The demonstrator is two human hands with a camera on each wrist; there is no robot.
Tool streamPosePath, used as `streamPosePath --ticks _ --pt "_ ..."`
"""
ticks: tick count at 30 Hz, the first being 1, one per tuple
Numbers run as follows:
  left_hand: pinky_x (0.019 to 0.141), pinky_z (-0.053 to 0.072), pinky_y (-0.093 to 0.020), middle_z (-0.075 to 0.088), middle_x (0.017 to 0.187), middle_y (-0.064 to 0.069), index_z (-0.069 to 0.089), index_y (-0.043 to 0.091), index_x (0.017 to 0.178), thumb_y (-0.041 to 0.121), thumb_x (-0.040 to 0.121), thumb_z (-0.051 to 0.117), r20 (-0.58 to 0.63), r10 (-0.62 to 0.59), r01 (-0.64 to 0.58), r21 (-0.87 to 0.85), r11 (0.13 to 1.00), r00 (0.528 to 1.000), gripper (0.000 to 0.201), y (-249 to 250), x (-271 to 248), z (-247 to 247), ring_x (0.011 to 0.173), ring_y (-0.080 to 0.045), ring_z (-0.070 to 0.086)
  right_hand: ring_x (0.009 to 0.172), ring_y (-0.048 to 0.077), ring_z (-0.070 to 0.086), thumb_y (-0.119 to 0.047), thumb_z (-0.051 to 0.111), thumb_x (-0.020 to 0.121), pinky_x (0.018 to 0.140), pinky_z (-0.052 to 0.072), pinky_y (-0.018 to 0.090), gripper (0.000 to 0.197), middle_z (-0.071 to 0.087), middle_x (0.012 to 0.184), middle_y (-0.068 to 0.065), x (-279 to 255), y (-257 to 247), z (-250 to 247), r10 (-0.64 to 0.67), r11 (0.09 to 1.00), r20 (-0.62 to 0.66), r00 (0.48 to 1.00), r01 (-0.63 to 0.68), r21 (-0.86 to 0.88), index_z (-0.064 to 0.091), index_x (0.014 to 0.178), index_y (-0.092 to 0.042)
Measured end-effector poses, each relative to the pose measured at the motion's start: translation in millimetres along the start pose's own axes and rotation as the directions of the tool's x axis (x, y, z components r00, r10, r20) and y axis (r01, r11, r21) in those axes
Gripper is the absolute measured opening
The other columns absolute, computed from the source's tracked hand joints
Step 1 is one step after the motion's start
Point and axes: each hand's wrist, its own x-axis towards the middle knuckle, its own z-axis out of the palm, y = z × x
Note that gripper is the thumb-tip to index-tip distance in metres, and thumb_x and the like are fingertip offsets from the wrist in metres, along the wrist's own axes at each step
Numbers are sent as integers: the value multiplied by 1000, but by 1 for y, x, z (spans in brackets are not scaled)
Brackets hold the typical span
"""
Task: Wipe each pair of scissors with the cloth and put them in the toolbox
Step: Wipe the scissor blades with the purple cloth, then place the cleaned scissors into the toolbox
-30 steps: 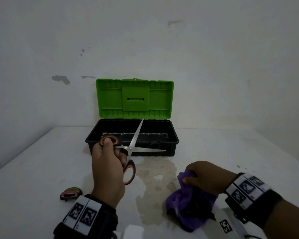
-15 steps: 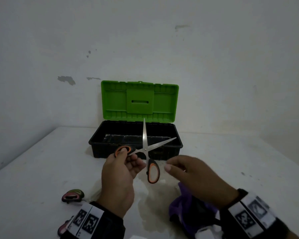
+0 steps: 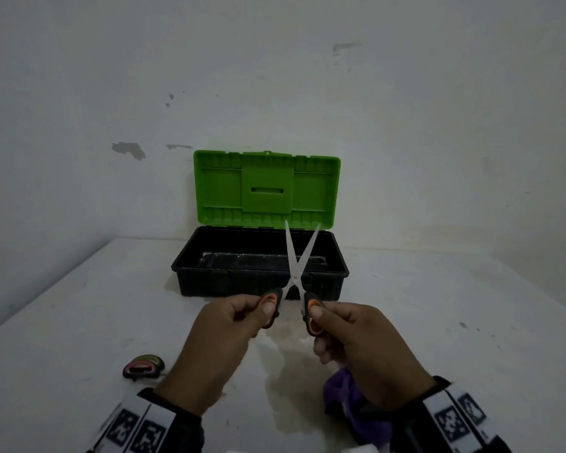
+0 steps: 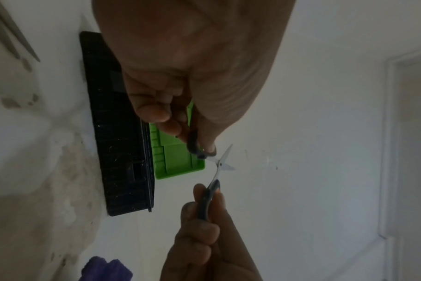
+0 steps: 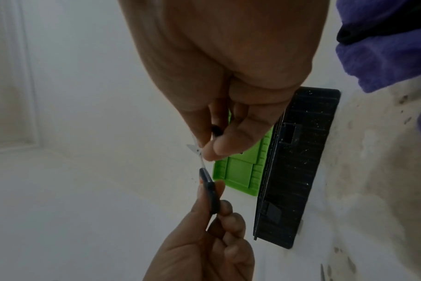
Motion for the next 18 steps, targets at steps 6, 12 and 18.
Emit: streamPosePath --ticks 6,12,18 --pt "56 46 -22 71 70 5 76 26 89 26 87 69 20 14 -13 -6 1000 1000 8 -1 -4 6 60 -6 59 55 21 65 -14 67 89 52 55 28 15 67 68 11 0 8 21 -28 995 -64 998 34 95 72 86 -1" --pt "52 45 -20 72 70 3 76 23 91 24 88 68 -21 -13 13 -20 1000 1000 9 -4 -7 11 55 -6 58 58 21 67 -16 67 90 54 55 29 15 70 72 9 -1 18 35 -24 990 -103 994 38 135 72 90 -2" --pt "54 50 -21 72 71 6 73 29 91 35 89 64 -29 -34 36 78 996 999 11 1 -15 -4 56 -3 61 56 16 60 -18 69 88 47 48 27 15 69 72 7 3 17 39 -23 999 -32 999 24 47 72 89 -3"
